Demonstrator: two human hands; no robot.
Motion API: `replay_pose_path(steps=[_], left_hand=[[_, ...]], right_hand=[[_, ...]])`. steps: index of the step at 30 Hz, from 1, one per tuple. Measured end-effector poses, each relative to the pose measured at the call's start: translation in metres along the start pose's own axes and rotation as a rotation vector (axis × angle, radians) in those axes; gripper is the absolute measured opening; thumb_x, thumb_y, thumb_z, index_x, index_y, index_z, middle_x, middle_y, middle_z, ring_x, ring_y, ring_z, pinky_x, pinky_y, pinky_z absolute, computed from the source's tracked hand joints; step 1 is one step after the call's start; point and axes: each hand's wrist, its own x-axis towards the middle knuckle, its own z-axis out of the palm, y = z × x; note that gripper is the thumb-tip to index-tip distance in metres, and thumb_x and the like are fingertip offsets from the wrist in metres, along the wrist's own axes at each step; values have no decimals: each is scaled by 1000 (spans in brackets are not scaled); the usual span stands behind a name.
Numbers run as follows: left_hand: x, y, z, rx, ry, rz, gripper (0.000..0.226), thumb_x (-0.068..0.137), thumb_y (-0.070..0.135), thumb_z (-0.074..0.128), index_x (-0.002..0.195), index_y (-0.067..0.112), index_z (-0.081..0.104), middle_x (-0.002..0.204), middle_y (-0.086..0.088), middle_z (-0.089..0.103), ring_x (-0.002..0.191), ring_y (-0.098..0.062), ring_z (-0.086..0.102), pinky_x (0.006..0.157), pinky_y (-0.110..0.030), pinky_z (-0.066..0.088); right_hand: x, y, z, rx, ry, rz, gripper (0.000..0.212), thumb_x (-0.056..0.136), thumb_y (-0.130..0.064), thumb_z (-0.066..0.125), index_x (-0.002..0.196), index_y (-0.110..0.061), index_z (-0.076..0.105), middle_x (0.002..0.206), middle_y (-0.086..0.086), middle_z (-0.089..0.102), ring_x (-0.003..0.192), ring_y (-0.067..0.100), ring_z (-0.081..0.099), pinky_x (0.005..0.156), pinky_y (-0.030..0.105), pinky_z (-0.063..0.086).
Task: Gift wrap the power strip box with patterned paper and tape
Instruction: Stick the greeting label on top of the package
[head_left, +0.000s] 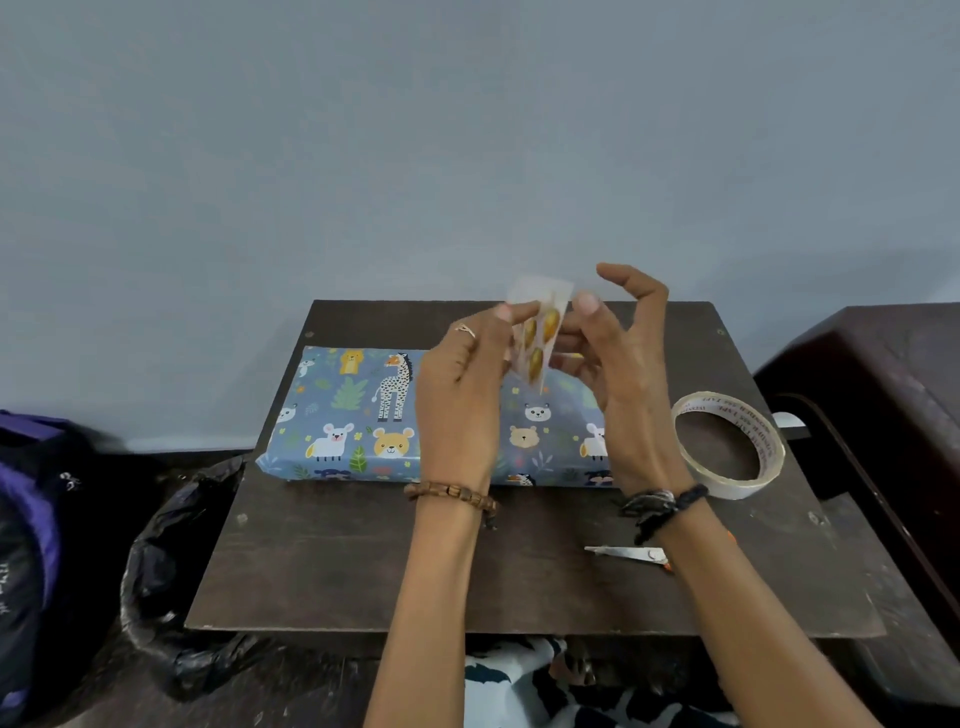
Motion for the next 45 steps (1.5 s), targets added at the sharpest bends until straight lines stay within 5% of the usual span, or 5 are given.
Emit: replay_pose_path(steps=[10,19,29,36,45], left_hand=[[7,-3,-20,265,186,18,24,76,7,72,89,23,59,99,2,62,85,-6,57,75,-15,46],[11,-1,-41,-128,12,-491,11,86,1,59,90,10,57,57,6,67,51,-5,65,47,-16,53],[13,-10,-56,355,100,-456,22,81,12,69,99,12,56,69,3,60,45,-8,54,34,-12,39],[11,-13,-52,538,114,-439,22,81,17,68,94,21,51,100,-5,66,87,-26,64,82,-42,52],[8,-9,-46,650,130,-401,19,81,18,66,96,15,56,100,-6,66,92,-29,63,85,-42,51]], right_hand=[[5,21,-4,55,16,265,41,83,1,61,107,-26,43,65,-6,65,65,8,62,72,32,49],[6,33,0,-8,51,442,44,80,-3,66,111,-24,44,83,5,67,79,21,64,76,40,52],[5,31,18,-359,17,454,47,78,-9,66,112,-22,35,70,5,53,37,8,43,38,20,39],[1,32,25,-638,-6,288,47,78,-13,64,108,-21,30,65,-4,45,54,13,44,53,31,35],[-6,36,32,-807,19,106,43,78,-14,62,112,-12,36,57,-6,41,50,6,40,46,11,35]])
